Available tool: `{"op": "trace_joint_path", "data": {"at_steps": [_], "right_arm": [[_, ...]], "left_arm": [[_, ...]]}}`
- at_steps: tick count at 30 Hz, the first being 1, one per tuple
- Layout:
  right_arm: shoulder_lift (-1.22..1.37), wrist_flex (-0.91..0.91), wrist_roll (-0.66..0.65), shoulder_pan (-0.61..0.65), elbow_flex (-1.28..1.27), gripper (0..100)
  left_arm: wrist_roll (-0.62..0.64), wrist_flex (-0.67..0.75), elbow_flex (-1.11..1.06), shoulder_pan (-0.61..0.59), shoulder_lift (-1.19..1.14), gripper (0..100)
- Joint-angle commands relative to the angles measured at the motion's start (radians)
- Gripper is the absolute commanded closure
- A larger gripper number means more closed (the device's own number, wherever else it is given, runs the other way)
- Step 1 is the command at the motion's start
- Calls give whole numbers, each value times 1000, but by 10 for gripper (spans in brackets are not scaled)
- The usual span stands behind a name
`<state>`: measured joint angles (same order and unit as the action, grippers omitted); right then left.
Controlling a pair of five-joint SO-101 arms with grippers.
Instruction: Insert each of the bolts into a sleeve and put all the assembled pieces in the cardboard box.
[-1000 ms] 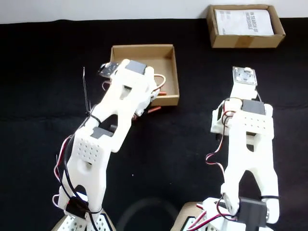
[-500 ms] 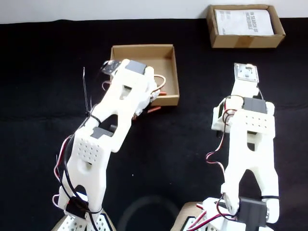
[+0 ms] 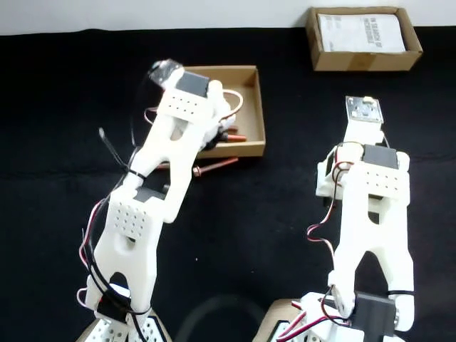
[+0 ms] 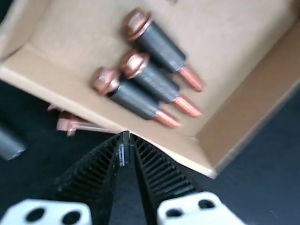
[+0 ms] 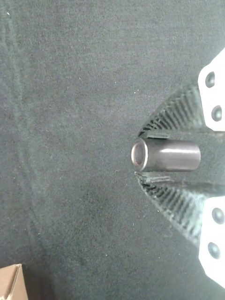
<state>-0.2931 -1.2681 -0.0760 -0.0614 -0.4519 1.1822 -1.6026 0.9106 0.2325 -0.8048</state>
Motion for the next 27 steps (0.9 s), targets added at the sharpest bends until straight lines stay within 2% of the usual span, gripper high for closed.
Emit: {"op": "trace_joint_path", "data": {"at_steps": [1, 4, 7, 14, 18, 23, 27], "right_arm": [[-12, -5, -9, -13, 51, 991], [-8, -5, -9, -13, 51, 991], [-4, -4, -9, -13, 48, 991], [-2, 4, -9, -12, 44, 991], [-2, 4, -9, -12, 45, 991], [-1, 5, -9, -12, 44, 991], [1, 19, -9, -8, 41, 991]], "left_arm": [[-6, -14, 44, -1, 8, 905], [-6, -74, 39, 10, 10, 807], [-6, -138, 39, 27, 18, 758], [-31, -161, -13, 45, 130, 809], [-15, -160, -143, 84, 226, 848], [8, -157, -309, 101, 237, 849], [44, -127, -349, 88, 237, 849]]}}
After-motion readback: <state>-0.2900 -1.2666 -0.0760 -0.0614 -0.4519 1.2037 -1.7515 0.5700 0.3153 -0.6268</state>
